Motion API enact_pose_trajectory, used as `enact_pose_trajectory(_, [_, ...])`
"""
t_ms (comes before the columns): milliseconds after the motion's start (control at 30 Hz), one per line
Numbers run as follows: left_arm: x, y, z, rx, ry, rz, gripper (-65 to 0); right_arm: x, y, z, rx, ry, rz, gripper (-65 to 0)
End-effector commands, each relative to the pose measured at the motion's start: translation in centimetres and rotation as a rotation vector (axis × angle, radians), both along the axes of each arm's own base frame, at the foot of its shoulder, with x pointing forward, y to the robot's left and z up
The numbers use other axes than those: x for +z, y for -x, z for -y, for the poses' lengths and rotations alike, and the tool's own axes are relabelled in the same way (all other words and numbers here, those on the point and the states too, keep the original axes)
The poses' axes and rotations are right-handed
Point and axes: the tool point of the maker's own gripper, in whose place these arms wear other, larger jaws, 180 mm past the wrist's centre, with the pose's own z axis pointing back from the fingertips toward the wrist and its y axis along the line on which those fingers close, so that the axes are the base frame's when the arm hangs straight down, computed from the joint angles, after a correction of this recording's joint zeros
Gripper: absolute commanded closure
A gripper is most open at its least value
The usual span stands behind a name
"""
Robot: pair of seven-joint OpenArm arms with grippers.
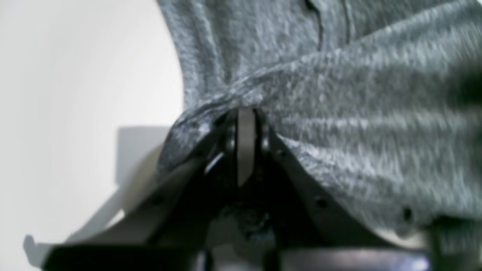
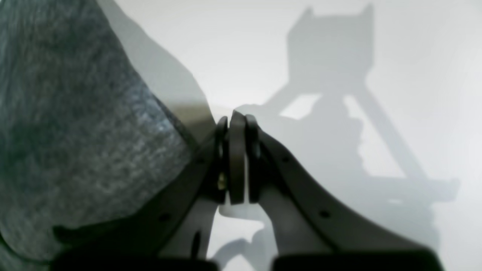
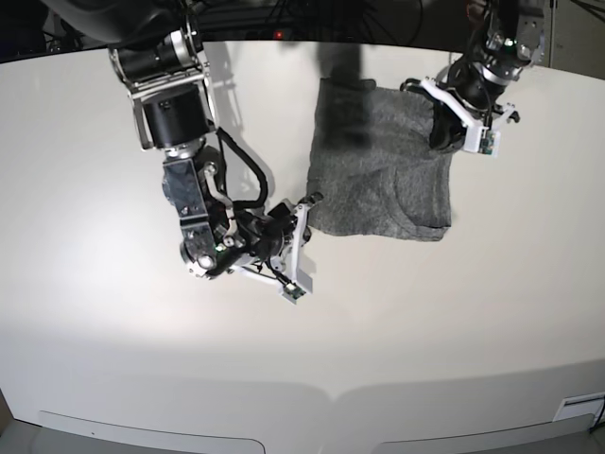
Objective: Fold the T-shirt properly
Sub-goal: 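Grasp opposite edges of the folded shirt with both grippers, then lift and rotate the folded shirt with both grippers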
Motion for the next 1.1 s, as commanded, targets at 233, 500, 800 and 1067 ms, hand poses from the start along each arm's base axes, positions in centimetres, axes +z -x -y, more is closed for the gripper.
enact_pose_trajectory(233, [-4.3, -3.2, -3.1, 0.055, -0.089, -0.089, 0.0, -2.5, 4.3, 4.1, -0.012, 0.097, -0.078, 0.0])
enact_pose_trajectory(500, [-2.9, -8.2, -2.2, -0.033, -0.075, -0.075, 0.0, -1.0, 8.4, 1.5, 0.020, -0.003, -0.052, 0.0])
enact_pose_trajectory(800, [-0.7, -8.6, -3.9, -0.106, -0.142, -0.111, 0.0, 5.2, 4.5, 3.3, -0.095, -0.097, 0.137, 0.0])
enact_pose_trajectory(1067, [5.1, -9.7, -6.1, -0.138, -0.098, -0.075, -6.0, 8.8, 1.2, 3.1, -0.122, -0.176, 0.233, 0.0])
